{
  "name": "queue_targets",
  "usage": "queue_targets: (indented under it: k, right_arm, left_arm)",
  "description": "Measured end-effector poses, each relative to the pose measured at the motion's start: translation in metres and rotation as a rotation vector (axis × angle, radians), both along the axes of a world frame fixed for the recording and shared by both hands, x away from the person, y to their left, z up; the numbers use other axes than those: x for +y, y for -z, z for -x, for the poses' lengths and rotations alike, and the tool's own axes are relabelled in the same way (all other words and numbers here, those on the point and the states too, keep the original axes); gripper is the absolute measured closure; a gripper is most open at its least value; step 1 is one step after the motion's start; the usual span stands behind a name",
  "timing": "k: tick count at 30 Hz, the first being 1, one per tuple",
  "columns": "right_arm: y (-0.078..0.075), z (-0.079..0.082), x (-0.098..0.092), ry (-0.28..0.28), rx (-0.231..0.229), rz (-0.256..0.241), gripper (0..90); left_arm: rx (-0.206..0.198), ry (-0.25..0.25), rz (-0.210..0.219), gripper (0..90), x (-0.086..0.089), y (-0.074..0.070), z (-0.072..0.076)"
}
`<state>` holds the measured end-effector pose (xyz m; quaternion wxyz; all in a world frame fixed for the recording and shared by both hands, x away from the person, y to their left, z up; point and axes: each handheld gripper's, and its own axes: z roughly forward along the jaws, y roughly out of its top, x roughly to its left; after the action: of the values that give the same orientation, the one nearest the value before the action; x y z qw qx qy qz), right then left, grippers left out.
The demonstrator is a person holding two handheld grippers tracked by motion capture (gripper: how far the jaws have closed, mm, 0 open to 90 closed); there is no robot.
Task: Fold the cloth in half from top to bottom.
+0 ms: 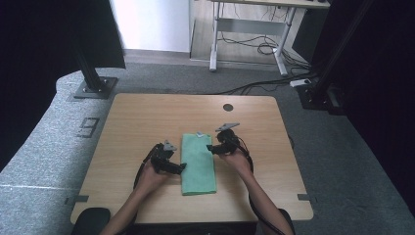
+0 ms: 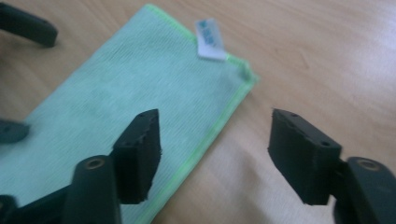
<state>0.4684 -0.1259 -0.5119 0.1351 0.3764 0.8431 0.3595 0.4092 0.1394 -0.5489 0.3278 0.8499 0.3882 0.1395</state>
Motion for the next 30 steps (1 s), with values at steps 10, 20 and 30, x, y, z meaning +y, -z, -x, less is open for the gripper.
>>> queue_targets:
  k: [10,20,30]
  right_arm:
    - [0.001,-0.036,0.012,0.003,0.019,0.022,53.8]
    - [0.021,-0.056,0.019,0.001,0.032,0.091,46.0]
    - [0.023,-0.051,0.023,-0.038,0.079,0.038,80.8]
  left_arm:
    - [0.000,-0.002,0.001,1.3,0.000,0.000,0.000]
    - [0.001,-0.002,0.001,1.3,0.000,0.000,0.000]
    - [0.001,-0.004,0.001,1.3,0.000,0.000,0.000]
